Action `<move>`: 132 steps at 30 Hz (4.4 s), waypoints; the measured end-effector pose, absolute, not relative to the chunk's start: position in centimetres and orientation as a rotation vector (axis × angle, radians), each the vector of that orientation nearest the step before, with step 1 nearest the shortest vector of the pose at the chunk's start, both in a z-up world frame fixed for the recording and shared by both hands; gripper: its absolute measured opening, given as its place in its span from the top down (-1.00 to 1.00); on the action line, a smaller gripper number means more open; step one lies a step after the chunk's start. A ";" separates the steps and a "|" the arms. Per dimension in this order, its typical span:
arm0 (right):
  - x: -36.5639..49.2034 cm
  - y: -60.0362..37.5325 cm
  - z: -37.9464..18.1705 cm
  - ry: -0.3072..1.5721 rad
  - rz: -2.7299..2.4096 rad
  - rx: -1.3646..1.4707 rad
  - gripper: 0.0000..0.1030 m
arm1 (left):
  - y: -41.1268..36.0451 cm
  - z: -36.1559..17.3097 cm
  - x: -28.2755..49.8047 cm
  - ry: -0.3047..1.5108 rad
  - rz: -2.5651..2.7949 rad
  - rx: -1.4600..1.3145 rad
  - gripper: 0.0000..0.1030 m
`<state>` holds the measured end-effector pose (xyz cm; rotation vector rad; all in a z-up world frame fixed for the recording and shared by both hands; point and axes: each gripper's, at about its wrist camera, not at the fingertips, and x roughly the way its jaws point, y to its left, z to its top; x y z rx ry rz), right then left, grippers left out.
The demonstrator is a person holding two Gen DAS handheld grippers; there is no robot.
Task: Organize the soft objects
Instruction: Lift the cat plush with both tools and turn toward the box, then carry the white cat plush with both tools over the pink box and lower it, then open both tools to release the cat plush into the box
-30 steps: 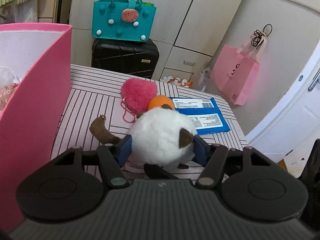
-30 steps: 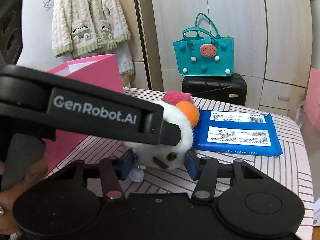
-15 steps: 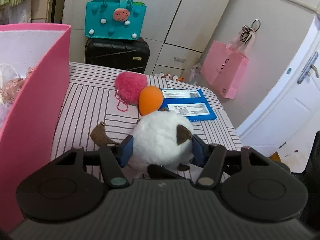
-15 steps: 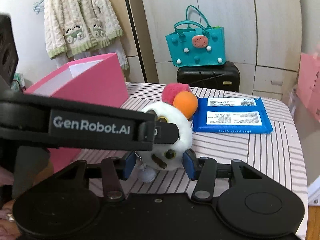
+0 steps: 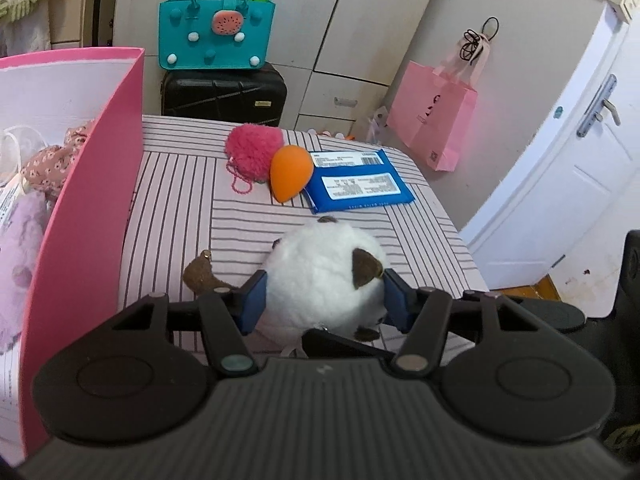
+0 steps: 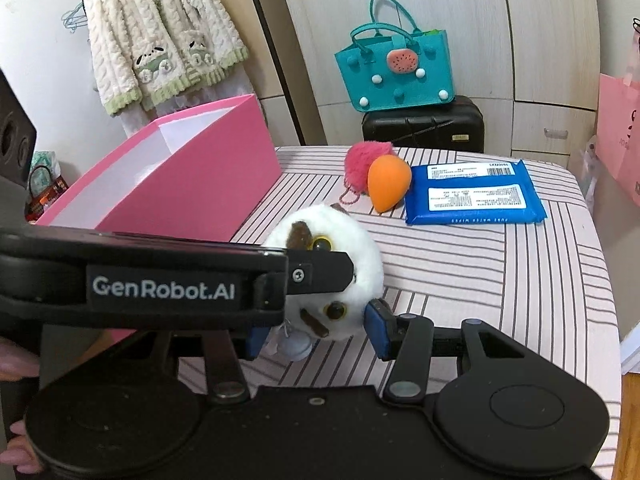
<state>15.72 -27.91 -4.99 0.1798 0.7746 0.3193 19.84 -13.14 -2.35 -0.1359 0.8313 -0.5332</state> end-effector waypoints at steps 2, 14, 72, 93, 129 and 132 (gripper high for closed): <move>15.3 -27.9 -4.8 0.782 0.322 0.181 -0.07 | -12.9 -2.2 19.4 0.836 -0.543 -0.137 -0.15; 12.8 -27.1 -3.7 0.825 0.340 0.140 -0.07 | -12.2 -1.5 17.0 0.856 -0.596 -0.105 -0.15; 4.6 -9.5 8.5 0.661 0.701 -0.203 -0.08 | 8.0 8.4 7.0 0.893 -0.598 -0.140 -0.14; 17.2 -5.7 9.3 0.475 0.674 -0.202 -0.08 | 12.9 10.5 19.2 0.765 -0.483 -0.224 -0.16; 25.3 -3.1 3.0 0.793 0.748 -0.183 0.08 | 13.4 5.4 25.4 0.832 -0.318 -0.222 -0.02; 24.2 -4.1 3.7 0.776 0.738 -0.163 0.08 | 13.6 5.8 24.5 0.823 -0.313 -0.214 -0.02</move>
